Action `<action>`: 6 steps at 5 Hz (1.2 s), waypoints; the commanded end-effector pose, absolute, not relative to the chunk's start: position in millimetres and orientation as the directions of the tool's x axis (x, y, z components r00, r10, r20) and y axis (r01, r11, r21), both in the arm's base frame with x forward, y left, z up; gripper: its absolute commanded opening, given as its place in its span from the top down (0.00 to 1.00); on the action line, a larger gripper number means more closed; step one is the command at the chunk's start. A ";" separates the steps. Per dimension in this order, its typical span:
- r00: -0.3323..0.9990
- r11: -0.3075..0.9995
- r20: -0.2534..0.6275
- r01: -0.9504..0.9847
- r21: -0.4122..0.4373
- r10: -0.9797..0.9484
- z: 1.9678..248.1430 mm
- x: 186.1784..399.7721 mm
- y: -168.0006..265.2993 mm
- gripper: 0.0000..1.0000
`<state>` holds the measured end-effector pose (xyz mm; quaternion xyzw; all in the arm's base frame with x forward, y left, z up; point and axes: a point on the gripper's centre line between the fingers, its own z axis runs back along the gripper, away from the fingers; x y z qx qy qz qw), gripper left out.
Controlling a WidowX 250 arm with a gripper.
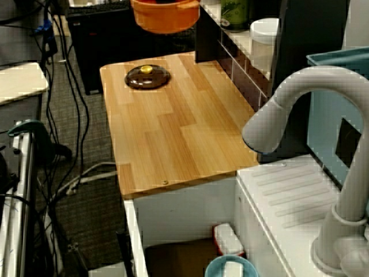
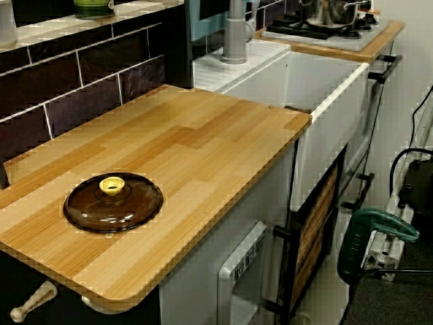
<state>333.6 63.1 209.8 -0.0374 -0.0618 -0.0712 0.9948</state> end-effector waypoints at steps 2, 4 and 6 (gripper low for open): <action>0.976 0.995 0.206 -0.059 -0.081 0.075 223.4 313.3 150.5 1.00; 0.956 0.980 0.224 -0.168 -0.103 0.187 221.3 301.4 185.0 1.00; 0.955 0.973 0.204 -0.196 -0.119 0.218 211.9 300.0 200.9 1.00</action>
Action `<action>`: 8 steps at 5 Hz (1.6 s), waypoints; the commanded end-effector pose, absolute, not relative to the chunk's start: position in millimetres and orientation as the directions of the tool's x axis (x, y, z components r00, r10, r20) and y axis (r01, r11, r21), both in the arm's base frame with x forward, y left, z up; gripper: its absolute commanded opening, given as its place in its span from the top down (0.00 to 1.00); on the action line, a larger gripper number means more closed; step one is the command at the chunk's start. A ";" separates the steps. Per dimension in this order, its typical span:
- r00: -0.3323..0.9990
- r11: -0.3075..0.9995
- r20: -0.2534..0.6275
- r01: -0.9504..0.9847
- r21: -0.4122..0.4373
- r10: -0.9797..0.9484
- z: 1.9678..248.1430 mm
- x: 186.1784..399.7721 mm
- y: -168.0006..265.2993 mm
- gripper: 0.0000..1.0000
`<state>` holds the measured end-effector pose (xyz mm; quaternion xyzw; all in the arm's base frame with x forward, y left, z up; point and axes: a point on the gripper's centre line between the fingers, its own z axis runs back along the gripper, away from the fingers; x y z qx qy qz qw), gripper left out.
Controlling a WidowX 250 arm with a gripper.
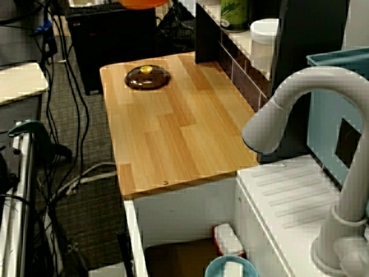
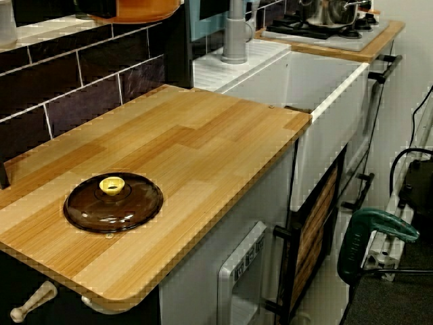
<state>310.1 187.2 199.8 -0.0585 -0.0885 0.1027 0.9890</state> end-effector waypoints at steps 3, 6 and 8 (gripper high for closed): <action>0.973 0.971 0.149 -0.150 -0.187 0.179 222.0 319.4 153.5 1.00; 0.957 0.974 0.205 -0.183 -0.131 0.207 217.8 316.2 98.2 1.00; 0.943 0.979 0.266 -0.187 -0.077 0.201 208.7 305.3 55.0 1.00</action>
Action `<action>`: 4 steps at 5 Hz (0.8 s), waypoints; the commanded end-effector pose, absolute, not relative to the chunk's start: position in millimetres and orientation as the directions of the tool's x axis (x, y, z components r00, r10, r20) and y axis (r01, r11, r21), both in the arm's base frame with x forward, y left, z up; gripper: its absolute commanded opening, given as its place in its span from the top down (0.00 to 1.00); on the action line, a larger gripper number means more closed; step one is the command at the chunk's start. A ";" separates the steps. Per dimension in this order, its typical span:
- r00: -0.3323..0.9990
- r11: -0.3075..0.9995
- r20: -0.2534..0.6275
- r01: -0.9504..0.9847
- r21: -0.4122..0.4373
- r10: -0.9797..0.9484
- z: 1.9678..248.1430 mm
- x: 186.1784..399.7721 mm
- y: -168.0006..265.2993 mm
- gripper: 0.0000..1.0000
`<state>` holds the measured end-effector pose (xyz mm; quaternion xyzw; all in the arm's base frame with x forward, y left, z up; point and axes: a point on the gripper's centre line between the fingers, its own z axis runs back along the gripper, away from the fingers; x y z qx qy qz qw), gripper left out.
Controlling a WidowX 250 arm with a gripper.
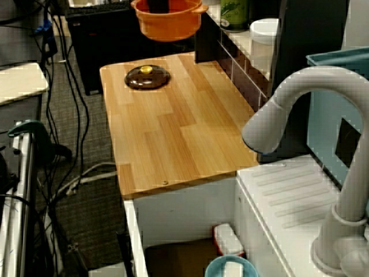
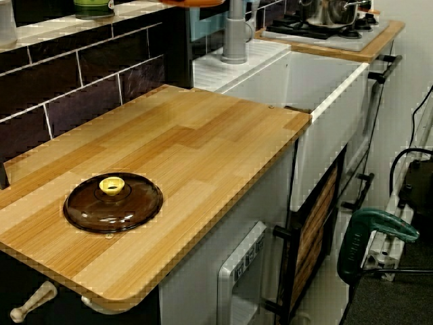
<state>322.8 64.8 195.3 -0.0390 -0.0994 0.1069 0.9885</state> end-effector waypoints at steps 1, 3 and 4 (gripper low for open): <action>0.950 0.978 0.239 -0.184 -0.095 0.202 198.1 303.3 41.7 1.00; 0.950 0.974 0.213 -0.217 -0.072 0.227 160.5 312.8 38.8 1.00; 0.953 0.973 0.201 -0.219 -0.068 0.228 146.1 314.5 40.8 1.00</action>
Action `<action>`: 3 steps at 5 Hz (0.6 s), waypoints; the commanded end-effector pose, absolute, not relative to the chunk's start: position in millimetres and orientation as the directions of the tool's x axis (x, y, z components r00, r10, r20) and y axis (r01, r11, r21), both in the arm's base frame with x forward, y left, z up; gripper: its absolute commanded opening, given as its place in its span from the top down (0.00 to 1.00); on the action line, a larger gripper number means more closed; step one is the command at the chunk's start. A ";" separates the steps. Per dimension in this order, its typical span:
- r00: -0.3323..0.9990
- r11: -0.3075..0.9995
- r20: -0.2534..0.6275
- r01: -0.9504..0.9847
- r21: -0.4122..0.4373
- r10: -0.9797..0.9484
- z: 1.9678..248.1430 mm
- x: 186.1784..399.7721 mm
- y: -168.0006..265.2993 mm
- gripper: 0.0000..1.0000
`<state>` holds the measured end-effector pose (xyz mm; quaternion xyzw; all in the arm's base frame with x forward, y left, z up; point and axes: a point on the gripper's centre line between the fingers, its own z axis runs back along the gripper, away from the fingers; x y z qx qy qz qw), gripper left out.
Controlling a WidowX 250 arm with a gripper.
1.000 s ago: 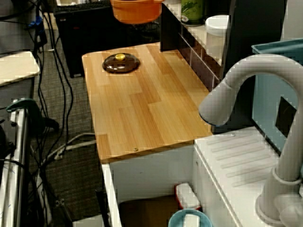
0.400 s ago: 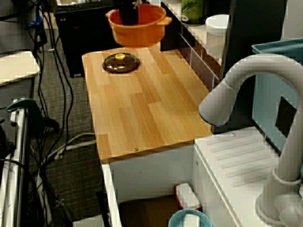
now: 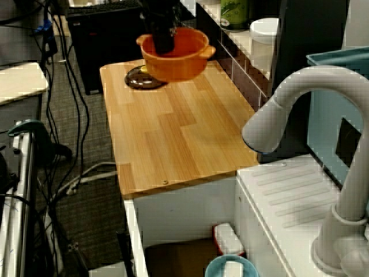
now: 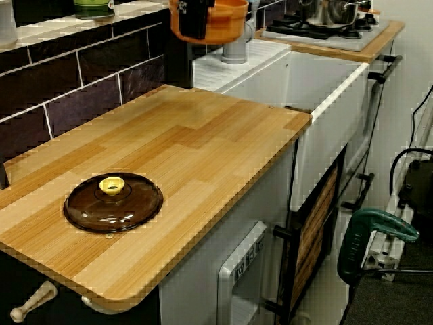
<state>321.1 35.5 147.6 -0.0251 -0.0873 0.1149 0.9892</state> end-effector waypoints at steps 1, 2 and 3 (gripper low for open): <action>0.957 0.974 0.183 -0.219 -0.059 0.226 132.2 314.5 43.6 1.00; 0.959 0.975 0.177 -0.220 -0.037 0.223 118.6 312.7 49.2 1.00; 0.961 0.974 0.160 -0.226 -0.017 0.226 97.0 308.5 58.6 1.00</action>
